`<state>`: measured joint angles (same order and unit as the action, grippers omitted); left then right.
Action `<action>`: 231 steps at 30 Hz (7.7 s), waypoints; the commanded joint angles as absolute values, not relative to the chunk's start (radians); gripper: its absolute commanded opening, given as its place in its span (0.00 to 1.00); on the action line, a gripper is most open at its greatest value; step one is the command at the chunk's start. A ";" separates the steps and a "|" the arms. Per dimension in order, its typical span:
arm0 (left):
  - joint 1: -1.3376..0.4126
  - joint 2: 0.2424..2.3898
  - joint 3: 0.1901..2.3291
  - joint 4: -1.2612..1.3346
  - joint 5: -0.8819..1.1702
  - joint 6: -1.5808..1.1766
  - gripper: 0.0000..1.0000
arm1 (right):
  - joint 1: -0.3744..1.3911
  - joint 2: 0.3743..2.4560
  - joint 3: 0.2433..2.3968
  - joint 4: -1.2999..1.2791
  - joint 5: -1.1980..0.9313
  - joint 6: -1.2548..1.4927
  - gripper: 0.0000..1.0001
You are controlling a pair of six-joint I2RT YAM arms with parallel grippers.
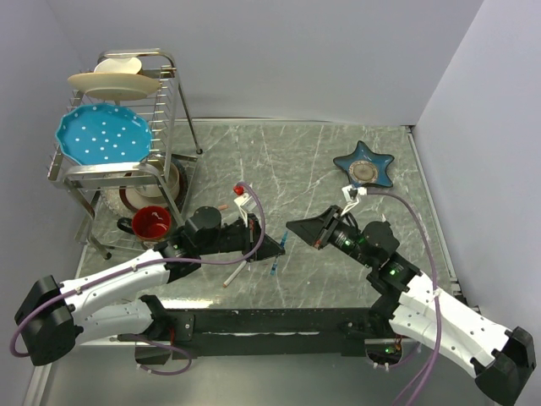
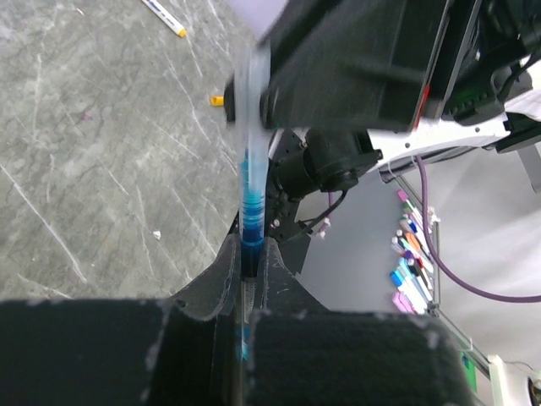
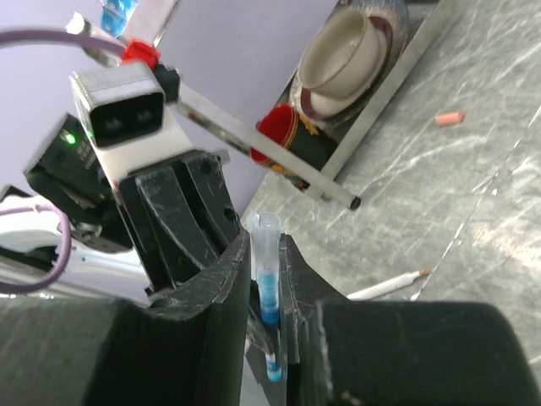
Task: Insert the pens into the pen caps
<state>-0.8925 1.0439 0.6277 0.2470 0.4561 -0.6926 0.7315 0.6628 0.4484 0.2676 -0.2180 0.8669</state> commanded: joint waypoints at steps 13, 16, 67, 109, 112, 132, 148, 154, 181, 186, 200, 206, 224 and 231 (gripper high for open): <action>-0.891 1.064 0.756 0.282 0.250 -0.681 0.01 | 0.888 0.632 0.344 0.267 -0.077 0.862 0.00; -0.890 1.097 0.793 0.276 0.233 -0.670 0.01 | 0.929 0.643 0.330 0.268 -0.068 0.868 0.00; -0.839 1.675 1.164 -0.075 0.089 -0.747 0.01 | 1.226 0.405 0.469 -0.317 0.477 0.922 0.62; -0.865 1.767 1.388 -0.614 -0.089 -0.528 0.36 | 1.226 0.097 0.449 -0.569 0.540 0.948 0.62; -0.871 1.726 1.338 -0.728 -0.042 -0.416 0.41 | 1.224 0.065 0.439 -0.569 0.541 0.951 0.62; -0.925 1.813 1.152 -0.925 -0.110 -0.316 0.45 | 1.226 0.006 0.500 -0.681 0.583 0.953 0.61; -0.919 1.787 1.170 -0.775 0.023 -0.339 0.03 | 1.226 0.028 0.509 -0.669 0.580 0.953 0.61; -0.919 1.700 1.175 -0.674 0.040 -0.391 0.01 | 1.224 0.031 0.471 -0.623 0.545 0.934 0.62; -0.884 1.151 0.867 0.083 0.363 -0.744 0.01 | 1.224 0.409 0.452 -0.057 0.285 0.724 0.61; -0.887 1.117 0.845 0.132 0.405 -0.779 0.01 | 1.224 0.501 0.494 -0.052 0.287 0.690 0.60; -0.899 1.072 0.818 0.121 0.480 -0.764 0.01 | 1.224 0.594 0.549 -0.035 0.350 0.657 0.47; -0.899 1.086 0.834 0.103 0.518 -0.758 0.01 | 1.224 0.594 0.557 -0.041 0.342 0.637 0.43; -0.907 1.092 0.877 0.065 0.534 -0.717 0.39 | 1.224 0.557 0.488 0.028 0.322 0.673 0.00; -0.907 1.141 1.109 -0.310 0.169 -0.494 0.70 | 1.224 0.453 0.477 -0.110 0.422 0.730 0.00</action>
